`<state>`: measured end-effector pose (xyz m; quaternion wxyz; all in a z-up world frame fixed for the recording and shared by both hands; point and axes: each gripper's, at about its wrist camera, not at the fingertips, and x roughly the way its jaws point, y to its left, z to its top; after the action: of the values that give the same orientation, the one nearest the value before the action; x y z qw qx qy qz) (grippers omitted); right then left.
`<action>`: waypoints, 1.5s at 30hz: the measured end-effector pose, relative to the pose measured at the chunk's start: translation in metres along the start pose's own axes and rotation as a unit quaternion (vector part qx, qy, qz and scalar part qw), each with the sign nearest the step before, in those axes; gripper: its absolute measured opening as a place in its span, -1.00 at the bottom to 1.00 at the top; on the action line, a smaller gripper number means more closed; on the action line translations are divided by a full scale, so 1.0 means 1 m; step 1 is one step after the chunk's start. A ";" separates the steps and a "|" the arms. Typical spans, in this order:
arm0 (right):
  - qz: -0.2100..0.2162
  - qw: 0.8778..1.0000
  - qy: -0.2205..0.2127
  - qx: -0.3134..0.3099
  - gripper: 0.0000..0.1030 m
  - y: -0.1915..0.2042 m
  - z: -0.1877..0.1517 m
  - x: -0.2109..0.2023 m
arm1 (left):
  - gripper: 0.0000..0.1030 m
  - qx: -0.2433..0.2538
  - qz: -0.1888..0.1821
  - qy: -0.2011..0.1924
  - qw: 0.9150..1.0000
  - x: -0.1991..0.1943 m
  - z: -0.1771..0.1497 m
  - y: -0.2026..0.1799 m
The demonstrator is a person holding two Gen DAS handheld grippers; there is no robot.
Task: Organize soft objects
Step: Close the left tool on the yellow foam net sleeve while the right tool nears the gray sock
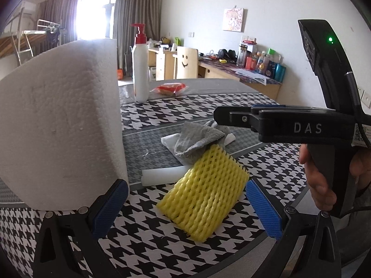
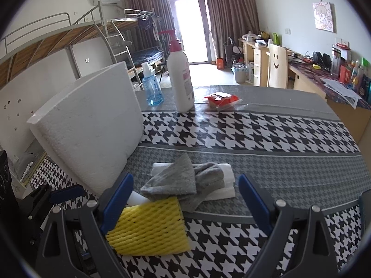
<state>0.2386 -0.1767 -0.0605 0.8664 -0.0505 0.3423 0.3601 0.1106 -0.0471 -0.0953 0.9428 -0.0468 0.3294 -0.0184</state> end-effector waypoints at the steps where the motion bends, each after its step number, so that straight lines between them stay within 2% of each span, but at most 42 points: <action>1: 0.000 1.000 0.000 0.001 0.83 0.001 0.000 0.000 | 0.98 0.001 -0.001 0.002 1.000 0.001 0.000 0.000; 4: 0.000 1.000 -0.001 0.003 0.83 -0.001 0.001 -0.001 | 0.93 0.007 -0.003 0.010 1.000 0.006 0.000 -0.002; 9: -0.002 1.000 0.005 -0.001 0.83 -0.001 0.000 0.002 | 0.60 0.014 -0.018 0.039 0.999 0.020 0.000 -0.003; 13: -0.006 1.000 0.010 0.002 0.83 -0.002 0.001 0.005 | 0.52 0.025 -0.015 0.056 0.998 0.028 -0.005 -0.004; 16: -0.007 1.000 0.010 0.003 0.83 -0.003 0.001 0.006 | 0.33 0.030 -0.009 0.074 0.997 0.036 -0.007 -0.004; 20: -0.009 1.000 0.013 0.001 0.83 -0.004 0.000 0.007 | 0.29 0.032 -0.008 0.079 0.996 0.038 -0.009 -0.005; 22: -0.008 1.000 0.015 0.002 0.83 -0.004 0.000 0.009 | 0.20 0.030 -0.009 0.080 0.996 0.038 -0.009 -0.004; 25: -0.008 1.000 0.019 0.000 0.83 -0.002 0.000 0.011 | -0.08 0.038 -0.019 0.078 0.996 0.036 -0.010 -0.006; 29: -0.006 1.000 0.020 -0.002 0.83 0.000 0.001 0.013 | -0.56 0.038 -0.045 0.081 0.995 0.034 -0.011 -0.008; 37: -0.004 1.000 0.023 -0.005 0.83 0.003 0.000 0.014 | -0.60 0.047 -0.057 0.060 0.995 0.015 -0.013 -0.009; 45: 0.000 0.999 0.027 -0.016 0.83 0.013 0.002 0.021 | -0.60 0.035 -0.066 0.056 0.996 -0.001 -0.017 0.003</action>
<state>0.2415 -0.1536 -0.0706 0.8559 -0.0744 0.3601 0.3637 0.0994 -0.0452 -0.1081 0.9207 -0.0343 0.3771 -0.0945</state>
